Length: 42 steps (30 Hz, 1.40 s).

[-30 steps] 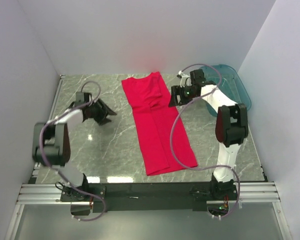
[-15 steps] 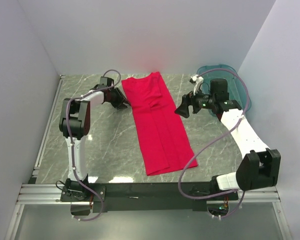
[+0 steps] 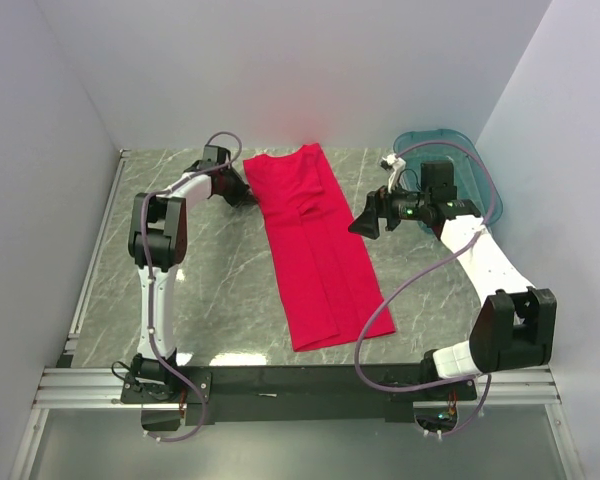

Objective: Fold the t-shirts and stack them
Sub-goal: Fold the tshirt

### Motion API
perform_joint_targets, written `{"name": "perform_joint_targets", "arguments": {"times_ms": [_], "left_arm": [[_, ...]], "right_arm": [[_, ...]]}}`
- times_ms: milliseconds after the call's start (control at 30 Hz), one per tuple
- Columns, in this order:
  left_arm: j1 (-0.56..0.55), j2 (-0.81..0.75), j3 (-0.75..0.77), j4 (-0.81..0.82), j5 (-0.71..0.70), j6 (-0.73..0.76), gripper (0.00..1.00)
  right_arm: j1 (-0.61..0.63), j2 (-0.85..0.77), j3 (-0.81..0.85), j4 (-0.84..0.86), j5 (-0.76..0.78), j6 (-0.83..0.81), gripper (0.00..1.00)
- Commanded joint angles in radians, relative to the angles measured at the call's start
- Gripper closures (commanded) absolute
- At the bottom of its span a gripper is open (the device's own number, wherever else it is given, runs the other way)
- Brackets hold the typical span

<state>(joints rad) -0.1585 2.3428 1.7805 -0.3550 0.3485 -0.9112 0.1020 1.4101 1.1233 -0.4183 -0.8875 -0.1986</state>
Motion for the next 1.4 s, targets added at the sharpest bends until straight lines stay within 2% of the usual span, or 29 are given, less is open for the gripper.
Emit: {"name": "perform_joint_targets", "arguments": {"times_ms": [0, 300, 400, 433, 500, 600, 633, 700, 733, 767, 800, 833, 867, 900, 933, 967, 1033, 1067, 1133, 1233, 1367], "left_arm": [[0.030, 0.033, 0.023, -0.035, -0.082, 0.015, 0.99], [0.102, 0.093, 0.210, -0.107, -0.065, 0.031, 0.99], [0.111, 0.090, 0.229, -0.102, -0.036, 0.058, 0.79], [0.111, 0.064, 0.223, -0.099, -0.037, 0.066, 0.67], [0.111, 0.017, 0.169, -0.076, -0.055, 0.106, 0.59], [0.116, -0.140, 0.038, -0.010, -0.088, 0.182, 0.49], [0.116, -0.239, -0.004, 0.026, -0.101, 0.208, 0.46], [0.116, -0.347, -0.138, 0.065, -0.129, 0.280, 0.45], [0.116, -0.459, -0.191, 0.091, -0.126, 0.305, 0.45], [0.114, -0.521, -0.301, 0.144, -0.125, 0.345, 0.44], [0.114, -0.583, -0.356, 0.171, -0.114, 0.360, 0.44], [0.108, -0.709, -0.418, 0.201, -0.089, 0.377, 0.43], [0.102, -0.777, -0.540, 0.285, -0.073, 0.414, 0.43], [0.091, -0.843, -0.599, 0.321, -0.054, 0.441, 0.36], [0.055, -0.976, -0.651, 0.347, -0.039, 0.471, 0.28], [0.030, -1.043, -0.743, 0.402, -0.028, 0.544, 0.26], [-0.048, -1.219, -0.820, 0.433, -0.013, 0.636, 0.23], [-0.077, -1.273, -0.883, 0.441, -0.023, 0.731, 0.18], [-0.150, -1.400, -0.929, 0.442, -0.052, 0.846, 0.01], [-0.190, -1.490, -0.977, 0.360, -0.022, 0.949, 0.00], [-0.243, -1.522, -0.987, 0.223, 0.012, 1.049, 0.01]], "right_arm": [[-0.013, -0.039, -0.010, 0.018, -0.019, -0.002, 0.01], [-0.016, -0.022, -0.005, -0.005, -0.018, -0.025, 0.02], [-0.015, -0.016, 0.001, -0.045, -0.030, -0.090, 0.02], [-0.009, -0.016, 0.003, -0.054, -0.028, -0.111, 0.01], [0.017, -0.019, 0.003, -0.108, -0.007, -0.218, 0.02], [0.083, -0.034, -0.014, -0.218, 0.039, -0.453, 0.02], [0.105, -0.043, -0.031, -0.244, 0.051, -0.602, 0.01], [0.157, -0.089, -0.112, -0.313, 0.099, -0.764, 0.01], [0.194, -0.114, -0.153, -0.324, 0.107, -0.850, 0.01], [0.206, -0.141, -0.199, -0.329, 0.111, -1.015, 0.01], [0.209, -0.193, -0.280, -0.327, 0.113, -1.089, 0.00], [0.215, -0.216, -0.316, -0.323, 0.122, -1.196, 0.00], [0.219, -0.233, -0.345, -0.315, 0.137, -1.228, 0.00], [0.231, -0.247, -0.380, -0.316, 0.163, -1.258, 0.00], [0.243, -0.249, -0.398, -0.323, 0.195, -1.301, 0.00], [0.280, -0.250, -0.419, -0.326, 0.261, -1.317, 0.00], [0.313, -0.270, -0.499, -0.306, 0.317, -1.334, 0.01], [0.347, -0.283, -0.531, -0.268, 0.364, -1.337, 0.01], [0.376, -0.336, -0.614, -0.216, 0.393, -1.325, 0.01], [0.433, -0.370, -0.671, -0.174, 0.438, -1.277, 0.03], [0.481, -0.320, -0.688, -0.077, 0.490, -1.211, 0.09]]}}
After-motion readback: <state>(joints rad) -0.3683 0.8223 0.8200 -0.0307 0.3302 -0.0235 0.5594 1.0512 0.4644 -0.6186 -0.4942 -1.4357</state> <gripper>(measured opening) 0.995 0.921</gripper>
